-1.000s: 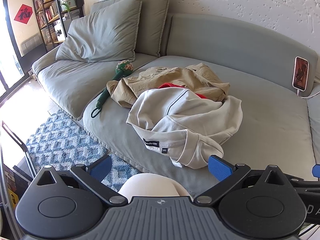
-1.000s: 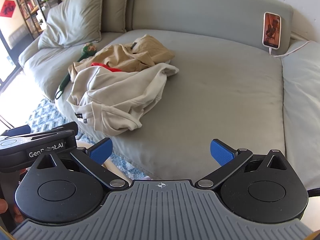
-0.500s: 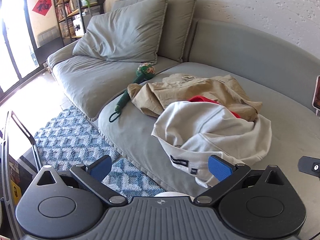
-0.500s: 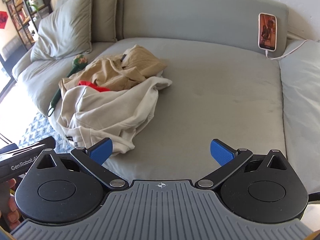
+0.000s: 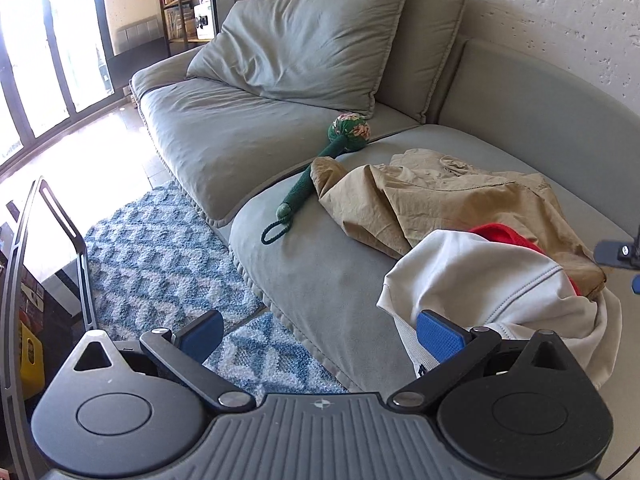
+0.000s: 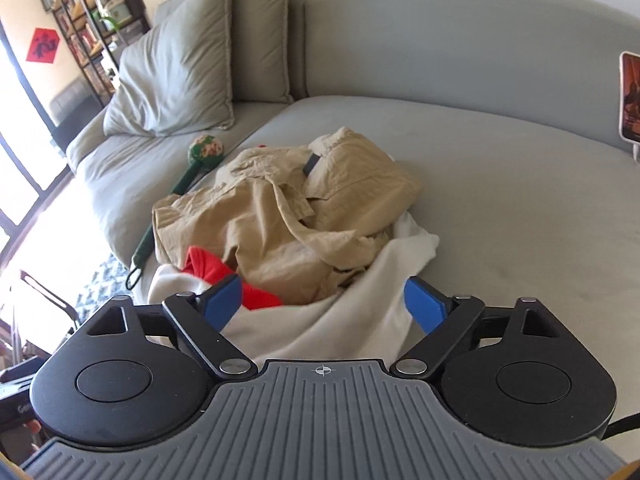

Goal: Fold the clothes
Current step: 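Reach into the pile and grasp the khaki trousers with the right gripper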

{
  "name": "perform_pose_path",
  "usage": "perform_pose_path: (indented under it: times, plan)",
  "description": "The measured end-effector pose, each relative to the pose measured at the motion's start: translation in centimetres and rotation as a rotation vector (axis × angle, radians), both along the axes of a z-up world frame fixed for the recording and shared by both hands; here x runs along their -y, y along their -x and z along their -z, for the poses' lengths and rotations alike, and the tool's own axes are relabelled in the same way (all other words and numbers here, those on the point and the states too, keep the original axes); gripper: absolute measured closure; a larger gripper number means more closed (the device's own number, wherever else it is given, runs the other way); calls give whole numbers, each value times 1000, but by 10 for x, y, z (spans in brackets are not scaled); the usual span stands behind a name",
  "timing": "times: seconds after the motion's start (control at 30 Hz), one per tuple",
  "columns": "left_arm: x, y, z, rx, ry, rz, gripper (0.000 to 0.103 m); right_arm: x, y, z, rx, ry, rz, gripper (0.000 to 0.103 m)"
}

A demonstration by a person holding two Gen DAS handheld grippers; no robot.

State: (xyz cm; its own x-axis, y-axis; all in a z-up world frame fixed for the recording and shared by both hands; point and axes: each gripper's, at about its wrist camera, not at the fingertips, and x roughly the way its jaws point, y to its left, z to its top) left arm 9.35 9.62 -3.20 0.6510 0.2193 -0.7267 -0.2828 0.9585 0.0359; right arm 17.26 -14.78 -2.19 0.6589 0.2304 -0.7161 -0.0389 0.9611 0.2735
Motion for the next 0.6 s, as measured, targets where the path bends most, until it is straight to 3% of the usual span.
perform_pose_path:
  times: [0.2,0.33,0.37,0.47,0.6]
  plan:
    - [-5,-11,11,-28,42,-24,1,-18,-59,13,26,-23,-65,24]
    - [-5,-13,11,-27,62,-15,1,-42,-98,32,-57,32,-178,27]
    - [-4,-13,11,-22,69,-11,1,-48,-103,37,-73,52,-212,54]
    - [0,-11,5,3,68,-2,1,-57,-106,22,-18,68,-237,100]
    - [8,-4,-19,91,76,8,1,-61,-101,-22,133,85,-160,100]
